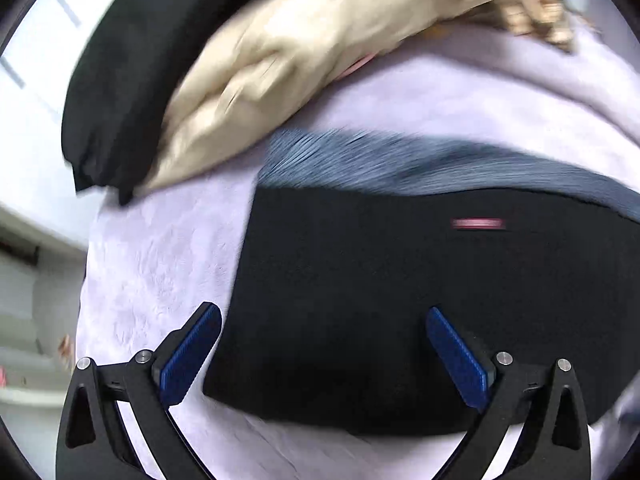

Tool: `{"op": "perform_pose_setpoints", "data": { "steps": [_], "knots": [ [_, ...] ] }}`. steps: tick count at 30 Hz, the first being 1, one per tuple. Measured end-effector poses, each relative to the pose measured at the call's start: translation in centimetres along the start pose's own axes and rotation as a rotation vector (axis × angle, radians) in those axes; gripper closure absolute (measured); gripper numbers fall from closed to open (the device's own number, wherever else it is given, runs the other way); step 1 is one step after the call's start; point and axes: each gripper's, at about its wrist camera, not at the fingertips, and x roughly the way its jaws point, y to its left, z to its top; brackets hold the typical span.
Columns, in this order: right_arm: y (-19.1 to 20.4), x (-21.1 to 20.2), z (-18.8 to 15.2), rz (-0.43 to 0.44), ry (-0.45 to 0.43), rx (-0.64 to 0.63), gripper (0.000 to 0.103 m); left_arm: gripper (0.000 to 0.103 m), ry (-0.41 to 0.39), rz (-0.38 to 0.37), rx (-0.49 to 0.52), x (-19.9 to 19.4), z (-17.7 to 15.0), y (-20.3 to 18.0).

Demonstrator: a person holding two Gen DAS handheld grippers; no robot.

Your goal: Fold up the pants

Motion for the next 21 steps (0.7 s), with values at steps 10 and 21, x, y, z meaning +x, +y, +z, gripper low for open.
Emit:
{"op": "perform_pose_setpoints", "data": {
  "steps": [10, 21],
  "knots": [
    [-3.1, -2.2, 3.8, -0.267, -0.077, -0.075, 0.098, 0.0, 0.022, -0.125, 0.25, -0.1, -3.9, -17.3],
    [-6.2, -9.1, 4.3, -0.311, -0.234, 0.001, 0.095, 0.0, 0.079, -0.108, 0.163, -0.4, -2.6, -13.3]
  ]
}}
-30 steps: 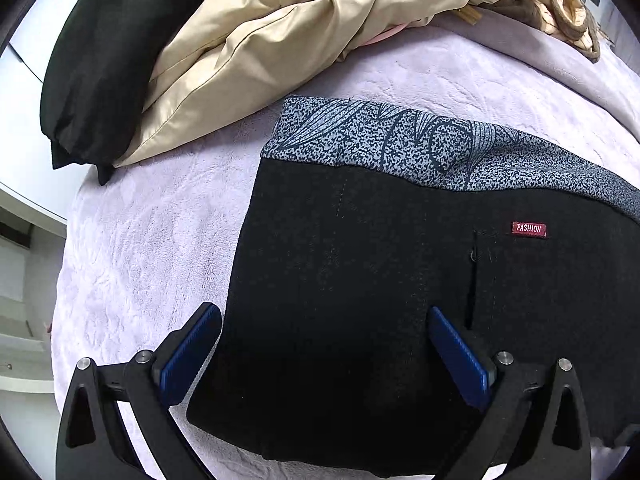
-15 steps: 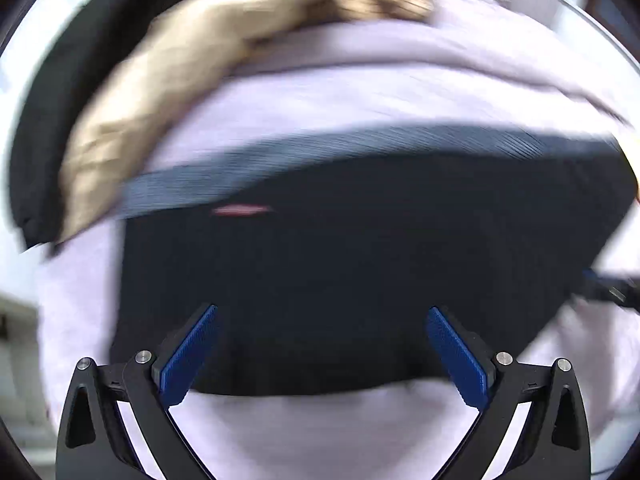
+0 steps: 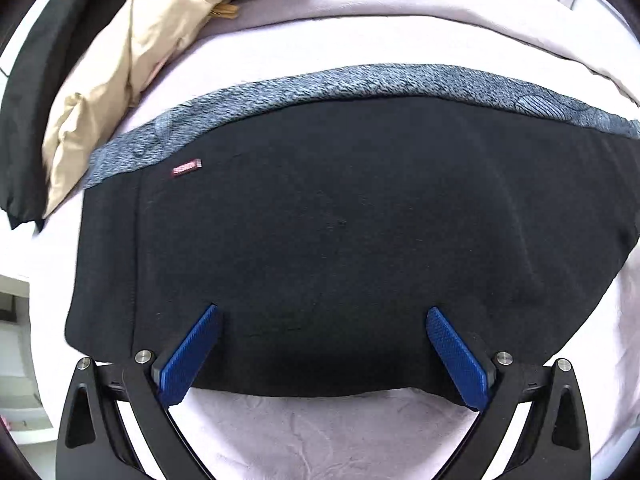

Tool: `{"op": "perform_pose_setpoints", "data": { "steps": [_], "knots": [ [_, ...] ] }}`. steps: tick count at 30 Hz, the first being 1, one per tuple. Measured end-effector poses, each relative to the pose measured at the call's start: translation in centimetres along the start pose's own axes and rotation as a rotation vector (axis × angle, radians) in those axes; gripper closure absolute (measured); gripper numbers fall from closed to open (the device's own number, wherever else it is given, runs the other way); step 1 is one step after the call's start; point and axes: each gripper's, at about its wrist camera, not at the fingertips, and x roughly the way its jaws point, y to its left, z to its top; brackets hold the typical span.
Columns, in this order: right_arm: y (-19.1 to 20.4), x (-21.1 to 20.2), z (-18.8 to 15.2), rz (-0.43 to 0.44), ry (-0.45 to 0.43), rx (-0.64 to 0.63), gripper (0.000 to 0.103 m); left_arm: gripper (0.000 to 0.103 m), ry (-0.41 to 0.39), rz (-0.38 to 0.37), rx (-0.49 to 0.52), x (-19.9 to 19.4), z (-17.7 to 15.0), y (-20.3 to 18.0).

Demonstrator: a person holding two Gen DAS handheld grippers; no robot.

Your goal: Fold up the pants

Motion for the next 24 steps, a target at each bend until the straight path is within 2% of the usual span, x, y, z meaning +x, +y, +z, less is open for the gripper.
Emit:
{"op": "perform_pose_setpoints", "data": {
  "steps": [2, 3, 7, 9, 10, 11, 15, 17, 21, 23, 24],
  "knots": [
    [-0.2, 2.0, 0.2, -0.012, 0.072, 0.028, 0.08, 0.0, 0.02, 0.021, -0.002, 0.1, -0.1, -0.3],
    [-0.1, 3.1, 0.0, -0.023, 0.109, 0.042, 0.081, 0.0, 0.028, 0.025, -0.01, -0.1, -0.2, -0.4],
    [-0.7, 1.8, -1.2, -0.016, 0.094, 0.092, 0.08, 0.0, 0.015, 0.012, 0.012, -2.2, -0.7, -1.6],
    [-1.1, 0.6, -1.9, -0.04, 0.107, 0.112, 0.067, 0.0, 0.023, -0.003, 0.021, -3.1, -1.1, -2.0],
    [-1.4, 0.1, -2.2, -0.049, 0.115, 0.12, 0.053, 0.0, 0.032, -0.014, 0.017, -3.5, -1.3, -2.2],
    [-1.5, -0.4, -2.8, -0.047, 0.121, 0.134, 0.047, 0.0, 0.042, -0.027, 0.01, -4.3, -1.6, -1.9],
    [-2.0, -2.4, -4.3, -0.047, 0.125, 0.167, 0.046, 0.0, 0.082, -0.035, -0.016, -6.2, -3.2, -4.1],
    [-2.1, -3.2, -4.8, -0.051, 0.122, 0.175, 0.036, 0.0, 0.091, -0.052, -0.029, -7.0, -3.9, -5.1],
    [-2.0, -4.1, -5.4, -0.056, 0.114, 0.192, 0.034, 0.0, 0.093, -0.077, -0.039, -8.8, -4.9, -6.7],
    [-1.8, -4.7, -5.5, -0.053, 0.105, 0.203, 0.022, 0.0, 0.099, -0.088, -0.046, -9.5, -5.1, -7.3],
    [-1.7, -5.0, -5.6, -0.055, 0.094, 0.204, 0.02, 0.0, 0.101, -0.091, -0.052, -9.8, -5.1, -7.3]
  ]
}}
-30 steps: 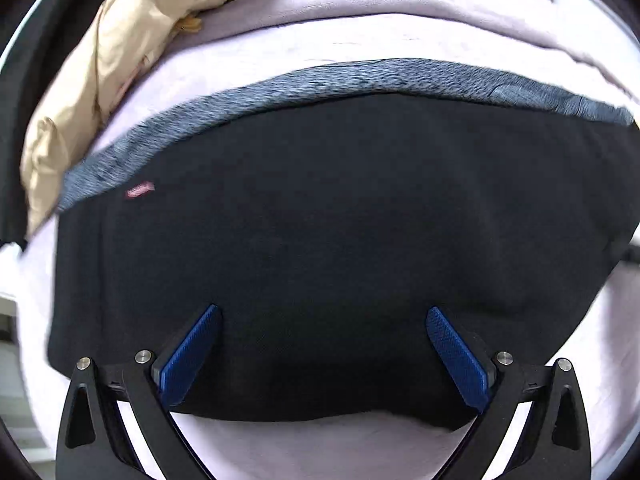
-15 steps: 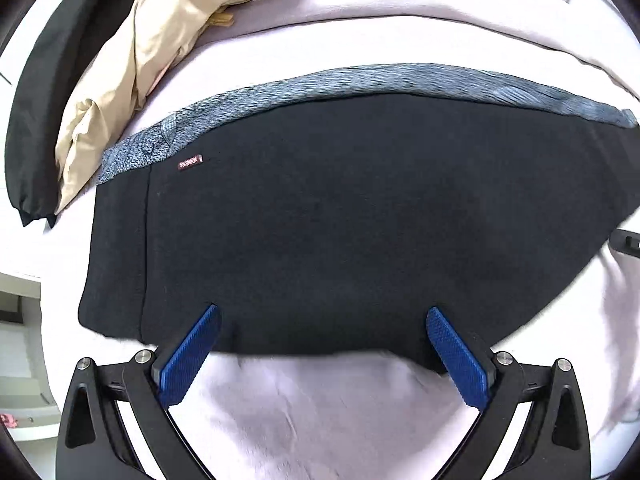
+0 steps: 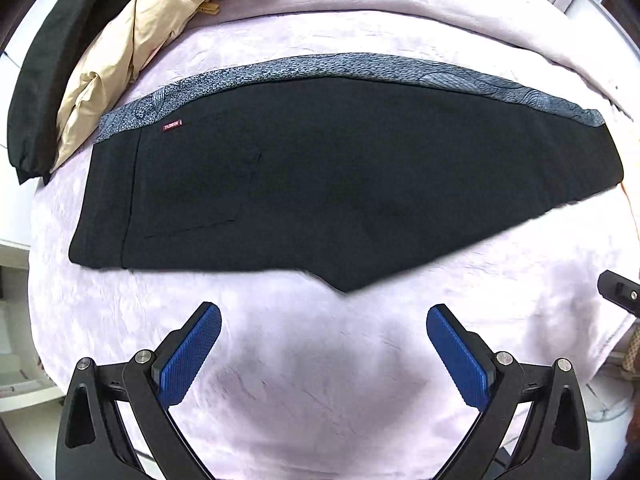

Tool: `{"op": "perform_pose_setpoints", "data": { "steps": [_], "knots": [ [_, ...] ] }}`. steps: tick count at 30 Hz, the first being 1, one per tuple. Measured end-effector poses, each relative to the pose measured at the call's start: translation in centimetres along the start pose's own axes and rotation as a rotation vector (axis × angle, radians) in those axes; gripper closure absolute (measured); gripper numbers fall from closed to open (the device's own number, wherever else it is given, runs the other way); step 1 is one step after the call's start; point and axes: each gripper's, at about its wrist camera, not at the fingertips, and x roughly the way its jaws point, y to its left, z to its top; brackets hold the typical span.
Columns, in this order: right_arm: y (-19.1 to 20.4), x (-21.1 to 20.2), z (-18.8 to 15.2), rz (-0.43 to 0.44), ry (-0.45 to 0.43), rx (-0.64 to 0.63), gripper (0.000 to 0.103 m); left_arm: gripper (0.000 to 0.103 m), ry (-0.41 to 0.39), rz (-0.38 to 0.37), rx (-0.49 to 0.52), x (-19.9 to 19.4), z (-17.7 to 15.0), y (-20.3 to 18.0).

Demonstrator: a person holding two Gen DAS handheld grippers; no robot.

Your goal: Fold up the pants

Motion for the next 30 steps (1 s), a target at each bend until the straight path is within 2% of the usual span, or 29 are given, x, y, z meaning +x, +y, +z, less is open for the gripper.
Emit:
{"op": "perform_pose_setpoints", "data": {
  "steps": [3, 7, 11, 17, 26, 30],
  "knots": [
    [0.2, -0.9, -0.1, -0.021, -0.025, -0.006, 0.018, 0.0, 0.008, -0.017, -0.01, -0.3, 0.4, 0.0],
    [0.8, -1.8, -0.6, -0.053, -0.036, -0.004, 0.01, 0.0, 0.001, -0.032, 0.016, -0.3, 1.7, 0.0],
    [1.5, -1.9, -1.3, -0.084, 0.001, -0.011, 0.01, 0.0, -0.008, 0.003, 0.039, -0.2, 2.6, -0.1],
    [3.2, -2.2, -2.1, -0.11, 0.019, -0.039, 0.01, 0.0, -0.02, -0.028, 0.038, -1.2, 2.7, -0.5],
    [4.8, -3.8, -1.5, -0.151, -0.005, -0.082, 0.01, 0.0, -0.077, -0.103, 0.029, -1.9, 3.2, -0.6],
    [4.9, -4.2, -1.3, -0.164, -0.008, -0.095, 0.01, 0.0, -0.076, -0.133, 0.013, -2.1, 3.4, -0.7]
  ]
}}
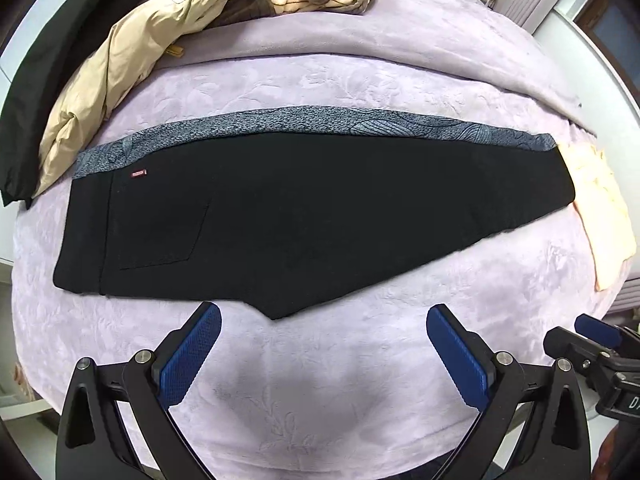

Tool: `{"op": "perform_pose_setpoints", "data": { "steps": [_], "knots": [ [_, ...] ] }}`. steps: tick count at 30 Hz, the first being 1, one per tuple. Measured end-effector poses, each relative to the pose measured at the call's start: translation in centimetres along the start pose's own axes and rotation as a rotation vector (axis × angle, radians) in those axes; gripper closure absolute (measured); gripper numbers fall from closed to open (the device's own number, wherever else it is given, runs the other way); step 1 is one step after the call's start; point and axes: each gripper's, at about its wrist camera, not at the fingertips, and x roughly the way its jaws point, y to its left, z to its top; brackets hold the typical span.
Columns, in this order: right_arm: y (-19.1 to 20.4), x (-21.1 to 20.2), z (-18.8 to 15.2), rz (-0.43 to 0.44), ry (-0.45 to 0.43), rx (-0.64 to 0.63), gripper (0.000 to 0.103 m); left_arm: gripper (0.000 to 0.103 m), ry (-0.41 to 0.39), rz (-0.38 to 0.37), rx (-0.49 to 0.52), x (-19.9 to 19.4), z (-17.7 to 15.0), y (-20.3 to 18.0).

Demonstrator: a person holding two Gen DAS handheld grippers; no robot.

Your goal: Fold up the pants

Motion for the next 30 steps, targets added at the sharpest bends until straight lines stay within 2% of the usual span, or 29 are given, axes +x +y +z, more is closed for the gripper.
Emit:
{"op": "perform_pose_setpoints", "data": {
  "steps": [14, 22, 30],
  "knots": [
    [-2.4, -1.0, 0.6, -0.005, -0.023, 0.03, 0.01, 0.0, 0.04, 0.037, 0.009, 0.6, -0.1, -1.7],
    [-7.2, -0.2, 1.0, 0.022, -0.017, 0.105, 0.01, 0.0, 0.102, 0.101, 0.076, 1.8, -0.6, -4.8],
    [-12.7, 0.6, 2.2, 0.07, -0.006, 0.152, 0.01, 0.0, 0.144, 0.174, 0.138, 2.6, 0.0, -9.7]
  ]
}}
